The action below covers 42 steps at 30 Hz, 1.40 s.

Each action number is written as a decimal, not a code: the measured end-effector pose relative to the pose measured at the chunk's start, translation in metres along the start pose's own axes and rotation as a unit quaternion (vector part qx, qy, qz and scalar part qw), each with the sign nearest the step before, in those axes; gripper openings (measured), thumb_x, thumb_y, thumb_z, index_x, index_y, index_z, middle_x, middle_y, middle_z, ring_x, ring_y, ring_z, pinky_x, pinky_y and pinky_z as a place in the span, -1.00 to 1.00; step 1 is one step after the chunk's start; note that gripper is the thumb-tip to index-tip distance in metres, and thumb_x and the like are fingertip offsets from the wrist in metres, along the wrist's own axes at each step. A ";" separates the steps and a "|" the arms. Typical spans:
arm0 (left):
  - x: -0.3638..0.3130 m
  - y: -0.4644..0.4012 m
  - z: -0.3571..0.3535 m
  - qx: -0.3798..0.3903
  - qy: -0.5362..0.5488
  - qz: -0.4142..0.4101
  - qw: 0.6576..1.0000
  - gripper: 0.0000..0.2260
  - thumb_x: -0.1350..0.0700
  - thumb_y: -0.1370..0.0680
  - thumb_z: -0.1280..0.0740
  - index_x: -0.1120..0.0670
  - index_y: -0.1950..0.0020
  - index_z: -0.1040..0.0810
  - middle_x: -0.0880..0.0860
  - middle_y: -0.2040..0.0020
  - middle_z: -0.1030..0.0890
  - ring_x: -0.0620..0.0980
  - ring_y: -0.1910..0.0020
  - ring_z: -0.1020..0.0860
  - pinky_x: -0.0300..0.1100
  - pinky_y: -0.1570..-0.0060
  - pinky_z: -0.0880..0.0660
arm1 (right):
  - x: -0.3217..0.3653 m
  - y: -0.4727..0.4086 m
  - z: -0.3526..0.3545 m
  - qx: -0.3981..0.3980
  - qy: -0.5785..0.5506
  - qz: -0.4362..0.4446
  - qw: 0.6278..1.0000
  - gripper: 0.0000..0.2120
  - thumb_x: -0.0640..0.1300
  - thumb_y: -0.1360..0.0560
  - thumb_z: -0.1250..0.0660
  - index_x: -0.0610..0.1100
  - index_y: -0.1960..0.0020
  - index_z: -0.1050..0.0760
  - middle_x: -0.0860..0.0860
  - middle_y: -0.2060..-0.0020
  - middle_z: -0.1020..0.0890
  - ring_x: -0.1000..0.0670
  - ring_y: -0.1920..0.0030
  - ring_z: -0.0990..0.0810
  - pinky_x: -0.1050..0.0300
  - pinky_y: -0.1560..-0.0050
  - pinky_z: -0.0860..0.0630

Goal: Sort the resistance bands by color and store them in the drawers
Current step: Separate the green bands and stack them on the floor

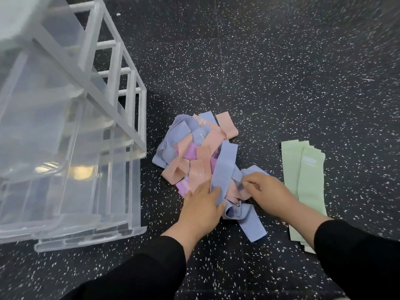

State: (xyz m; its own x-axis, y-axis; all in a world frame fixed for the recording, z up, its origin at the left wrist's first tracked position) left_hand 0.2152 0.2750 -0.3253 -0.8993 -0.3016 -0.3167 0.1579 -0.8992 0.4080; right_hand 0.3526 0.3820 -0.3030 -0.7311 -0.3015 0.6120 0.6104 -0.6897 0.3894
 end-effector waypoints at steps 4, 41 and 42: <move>-0.013 0.003 0.029 -0.115 0.034 0.017 0.993 -0.62 -0.04 -0.65 -0.20 -0.01 -0.47 -0.40 0.08 -0.56 -0.27 0.08 -0.55 -0.24 0.15 -0.48 -0.23 | -0.017 0.012 0.020 -0.055 0.017 0.004 0.998 -0.80 -0.11 -0.66 -0.23 -0.05 0.00 -0.63 0.06 -0.03 -0.61 0.01 -0.06 -0.56 0.07 -0.10 -0.46; -0.196 -0.098 -0.037 0.137 -0.014 -0.118 0.983 -0.59 -0.09 -0.69 -0.13 0.05 -0.50 -0.32 0.04 -0.40 -0.47 0.10 -0.44 -0.36 0.16 -0.44 -0.17 | -0.181 -0.037 0.142 -0.131 0.165 -0.167 0.963 -0.68 -0.24 -0.60 -0.18 -0.10 -0.33 -0.49 -0.11 -0.14 -0.52 -0.20 -0.15 -0.47 -0.12 -0.13 -0.49; -0.196 -0.096 -0.035 0.131 -0.009 -0.118 0.984 -0.58 -0.09 -0.69 -0.13 0.04 -0.51 -0.30 0.04 -0.41 -0.46 0.10 -0.45 -0.35 0.14 -0.44 -0.17 | -0.179 -0.038 0.143 -0.133 0.158 -0.158 0.966 -0.70 -0.23 -0.61 -0.18 -0.11 -0.30 -0.51 -0.11 -0.12 -0.53 -0.20 -0.13 -0.49 -0.11 -0.12 -0.49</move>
State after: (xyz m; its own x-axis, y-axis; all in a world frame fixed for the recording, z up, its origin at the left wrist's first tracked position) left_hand 0.3908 0.4099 -0.3325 -0.9059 -0.0862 -0.4145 -0.1647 -0.8302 0.5326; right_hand 0.5040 0.5563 -0.3285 -0.9499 -0.2054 0.2356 0.2730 -0.9122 0.3056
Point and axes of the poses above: each hand's wrist, its own y-axis away from the middle knuckle, its own z-axis out of the back of the hand, x = y × z, the point moved 9 cm from there along -y, towards the middle knuckle
